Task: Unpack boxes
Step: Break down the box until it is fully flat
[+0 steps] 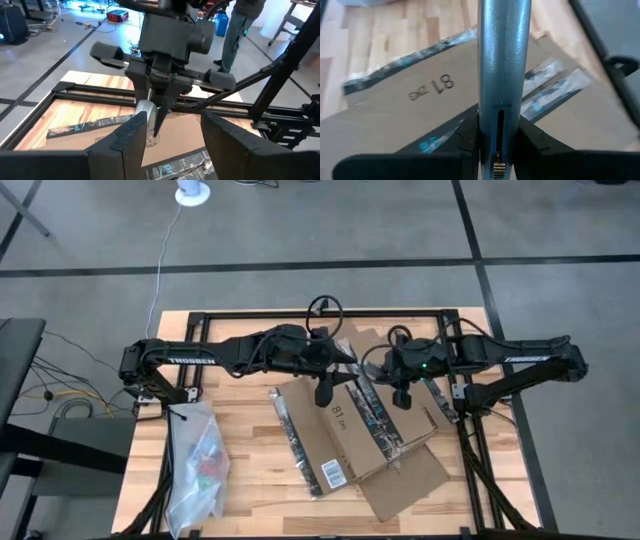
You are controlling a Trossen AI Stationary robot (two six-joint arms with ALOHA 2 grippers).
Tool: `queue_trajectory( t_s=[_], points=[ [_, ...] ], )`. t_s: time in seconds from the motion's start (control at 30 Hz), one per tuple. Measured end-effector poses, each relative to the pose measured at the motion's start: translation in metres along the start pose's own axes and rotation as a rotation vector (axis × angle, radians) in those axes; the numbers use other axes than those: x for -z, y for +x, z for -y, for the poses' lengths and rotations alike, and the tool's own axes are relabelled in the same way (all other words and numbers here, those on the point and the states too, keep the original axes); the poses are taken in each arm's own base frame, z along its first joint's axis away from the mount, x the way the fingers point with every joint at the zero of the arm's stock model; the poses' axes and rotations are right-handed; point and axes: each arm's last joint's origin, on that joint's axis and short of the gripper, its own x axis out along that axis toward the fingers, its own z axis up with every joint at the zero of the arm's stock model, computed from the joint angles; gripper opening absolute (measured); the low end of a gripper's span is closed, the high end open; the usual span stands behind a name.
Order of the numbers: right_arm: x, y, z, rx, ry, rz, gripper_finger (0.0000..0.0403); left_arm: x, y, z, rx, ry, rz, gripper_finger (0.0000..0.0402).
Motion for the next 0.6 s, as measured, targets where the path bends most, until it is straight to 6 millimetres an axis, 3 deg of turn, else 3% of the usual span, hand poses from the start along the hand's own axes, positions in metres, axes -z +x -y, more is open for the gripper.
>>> queue_trajectory(
  t_s=[0.3, 0.6],
  points=[
    [-0.0004, 0.0003, 0.0008, 0.028, -0.053, 0.003, 0.0056, 0.0021, 0.0, -0.0029, -0.023, -0.057, -0.022, 0.0172],
    [0.0027, -0.0015, 0.0001, -0.431, 0.105, -0.062, 0.0056, 0.0063, 0.0002, -0.0014, -0.018, 0.195, -0.064, 0.0173]
  ],
)
